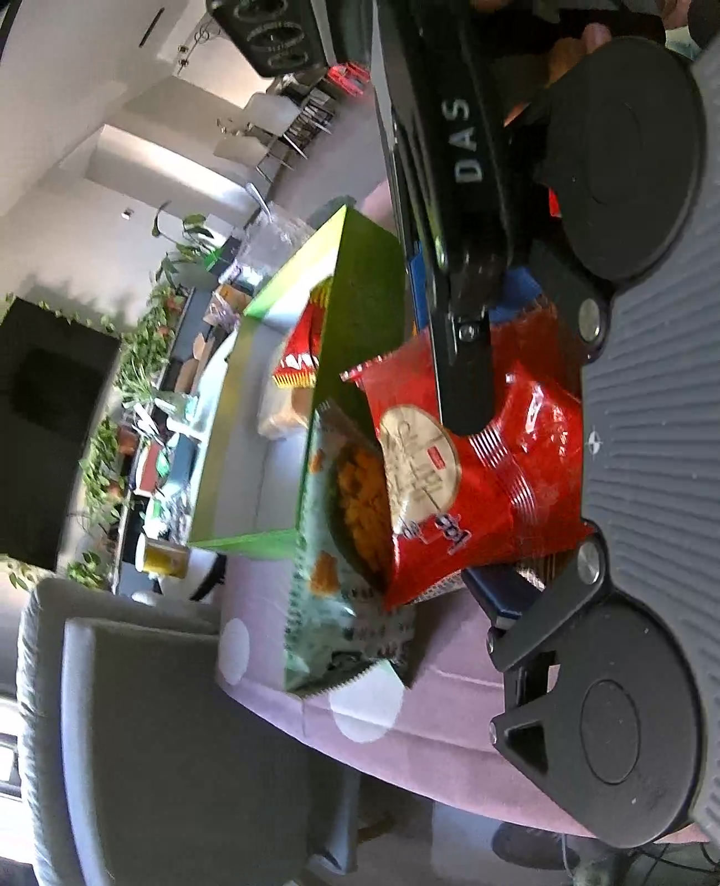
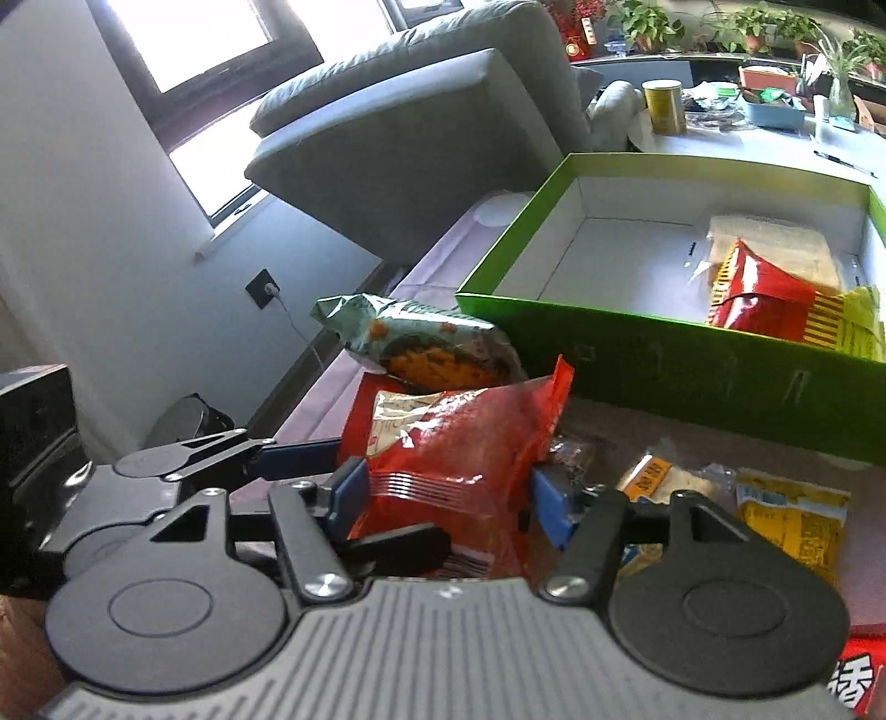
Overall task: Organize snacks
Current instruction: 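Lift the red bread bag toward the green box with the left gripper, then lower the red bread bag into the green box and open the left gripper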
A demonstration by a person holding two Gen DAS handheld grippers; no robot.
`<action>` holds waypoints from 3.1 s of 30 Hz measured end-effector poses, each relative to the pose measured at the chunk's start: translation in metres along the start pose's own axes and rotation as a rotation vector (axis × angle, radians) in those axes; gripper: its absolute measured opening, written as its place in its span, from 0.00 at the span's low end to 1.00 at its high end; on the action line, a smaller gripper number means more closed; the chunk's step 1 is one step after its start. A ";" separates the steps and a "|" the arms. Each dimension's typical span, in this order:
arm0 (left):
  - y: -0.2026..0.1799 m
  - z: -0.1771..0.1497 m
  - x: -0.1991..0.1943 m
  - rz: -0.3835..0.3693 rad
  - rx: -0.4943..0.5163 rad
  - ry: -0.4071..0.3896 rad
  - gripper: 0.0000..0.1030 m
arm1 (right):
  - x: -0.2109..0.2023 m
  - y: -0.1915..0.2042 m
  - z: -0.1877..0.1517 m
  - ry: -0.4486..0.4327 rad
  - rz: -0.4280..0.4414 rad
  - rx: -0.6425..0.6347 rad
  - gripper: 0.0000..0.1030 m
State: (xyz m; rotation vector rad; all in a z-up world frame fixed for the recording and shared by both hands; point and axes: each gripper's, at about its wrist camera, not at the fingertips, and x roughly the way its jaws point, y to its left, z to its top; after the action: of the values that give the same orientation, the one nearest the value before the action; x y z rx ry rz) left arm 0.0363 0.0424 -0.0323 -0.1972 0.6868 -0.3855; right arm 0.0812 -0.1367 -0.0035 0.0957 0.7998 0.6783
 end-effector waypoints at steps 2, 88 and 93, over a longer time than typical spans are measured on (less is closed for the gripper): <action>-0.005 0.003 -0.002 -0.010 0.006 -0.008 0.88 | -0.004 0.000 0.001 -0.010 -0.002 0.006 0.59; 0.024 0.086 0.020 0.162 0.060 -0.136 0.86 | -0.026 -0.058 0.053 -0.228 -0.015 0.090 0.54; 0.048 0.066 0.024 0.223 -0.008 -0.069 0.86 | -0.014 -0.039 0.043 -0.160 0.009 0.065 0.54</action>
State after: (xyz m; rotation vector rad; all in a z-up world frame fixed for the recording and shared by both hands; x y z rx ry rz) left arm 0.1097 0.0800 -0.0103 -0.1389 0.6347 -0.1615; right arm 0.1241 -0.1687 0.0229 0.2097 0.6680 0.6451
